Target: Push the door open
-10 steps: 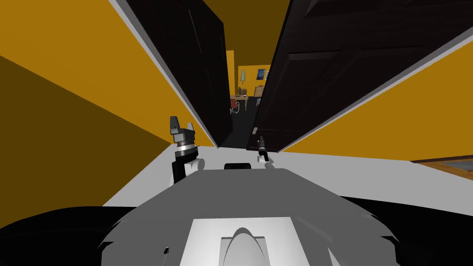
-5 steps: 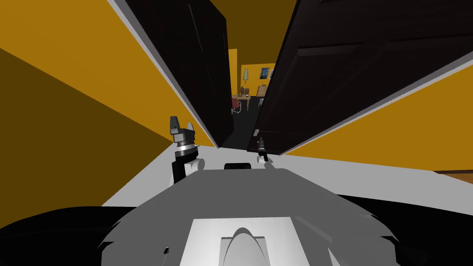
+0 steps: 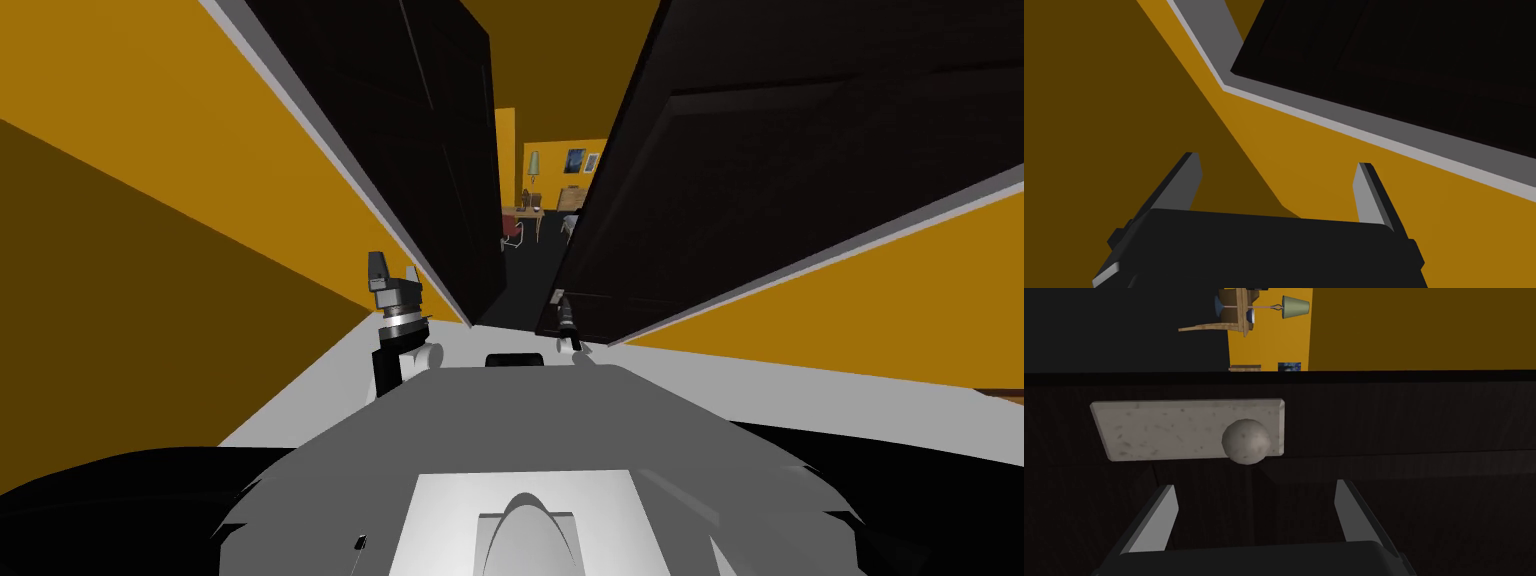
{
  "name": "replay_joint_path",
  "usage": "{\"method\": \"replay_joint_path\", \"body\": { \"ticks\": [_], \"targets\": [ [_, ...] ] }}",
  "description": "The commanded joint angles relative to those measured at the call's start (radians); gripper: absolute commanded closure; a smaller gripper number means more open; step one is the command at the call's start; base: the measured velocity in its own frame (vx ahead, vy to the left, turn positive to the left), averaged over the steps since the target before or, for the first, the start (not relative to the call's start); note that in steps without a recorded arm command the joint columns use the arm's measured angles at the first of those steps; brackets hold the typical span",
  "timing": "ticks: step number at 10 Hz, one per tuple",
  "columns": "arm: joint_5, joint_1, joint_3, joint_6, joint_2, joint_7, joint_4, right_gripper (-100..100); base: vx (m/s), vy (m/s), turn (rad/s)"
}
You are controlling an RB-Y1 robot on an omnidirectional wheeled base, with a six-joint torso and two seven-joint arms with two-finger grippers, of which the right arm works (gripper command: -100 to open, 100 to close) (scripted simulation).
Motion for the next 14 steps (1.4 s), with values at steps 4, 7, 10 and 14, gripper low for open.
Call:
{"method": "replay_joint_path", "body": {
  "ticks": [4, 7, 10, 14],
  "targets": [
    [-0.003, 0.003, -0.008, -0.008, 0.003, 0.005, 0.007, -100, 0.209, -0.043, 0.027],
    [-0.003, 0.002, -0.007, -0.009, 0.003, 0.004, 0.01, 100, 0.011, -0.001, 0.003],
    [-0.003, 0.002, -0.007, -0.009, 0.003, 0.004, 0.01, 100, -0.011, 0.001, 0.0],
    [-0.004, -0.002, -0.007, -0.009, 0.003, 0.012, 0.016, 100, 0.097, 0.009, -0.068]
  ]
}}
